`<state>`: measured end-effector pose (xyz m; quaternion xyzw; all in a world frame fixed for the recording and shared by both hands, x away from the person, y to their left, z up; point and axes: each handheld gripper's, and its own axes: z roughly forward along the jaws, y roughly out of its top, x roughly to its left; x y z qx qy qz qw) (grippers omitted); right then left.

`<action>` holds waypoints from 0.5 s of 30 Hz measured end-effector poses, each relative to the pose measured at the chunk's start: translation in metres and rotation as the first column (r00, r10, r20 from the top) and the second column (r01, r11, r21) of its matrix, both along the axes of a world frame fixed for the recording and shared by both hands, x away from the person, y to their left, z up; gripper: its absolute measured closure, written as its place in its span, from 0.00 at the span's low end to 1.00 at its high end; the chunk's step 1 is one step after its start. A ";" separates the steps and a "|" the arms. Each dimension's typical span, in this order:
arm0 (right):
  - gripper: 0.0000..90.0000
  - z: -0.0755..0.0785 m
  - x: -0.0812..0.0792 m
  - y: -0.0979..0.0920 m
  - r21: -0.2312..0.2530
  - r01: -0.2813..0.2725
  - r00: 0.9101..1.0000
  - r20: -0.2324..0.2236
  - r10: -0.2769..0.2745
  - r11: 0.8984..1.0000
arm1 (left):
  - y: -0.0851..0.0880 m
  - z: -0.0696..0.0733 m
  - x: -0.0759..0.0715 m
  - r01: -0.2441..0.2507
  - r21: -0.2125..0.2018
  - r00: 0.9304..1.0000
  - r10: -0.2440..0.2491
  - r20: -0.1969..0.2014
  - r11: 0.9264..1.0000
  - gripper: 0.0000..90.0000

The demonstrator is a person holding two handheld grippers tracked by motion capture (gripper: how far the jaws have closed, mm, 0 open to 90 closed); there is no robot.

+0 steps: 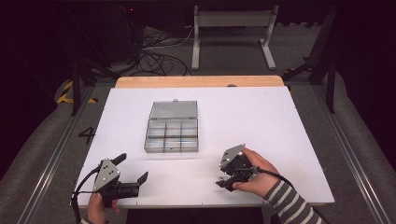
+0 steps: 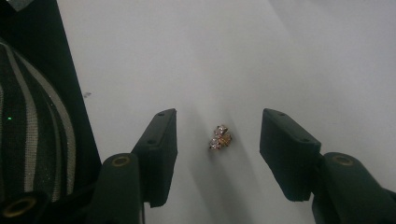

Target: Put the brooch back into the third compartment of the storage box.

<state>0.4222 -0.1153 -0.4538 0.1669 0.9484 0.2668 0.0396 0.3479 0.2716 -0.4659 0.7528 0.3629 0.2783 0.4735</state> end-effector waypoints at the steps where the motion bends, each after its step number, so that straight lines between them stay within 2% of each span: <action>1: 0.53 0.000 0.000 0.000 0.000 0.000 1.000 0.000 0.000 1.000 | 0.000 0.000 0.000 0.000 0.000 1.000 0.000 0.000 1.000 0.04; 15: 0.66 -0.006 0.004 0.004 -0.044 -0.026 1.000 -0.007 0.025 0.999 | 0.000 0.000 0.000 -0.001 -0.003 1.000 0.001 0.002 1.000 0.04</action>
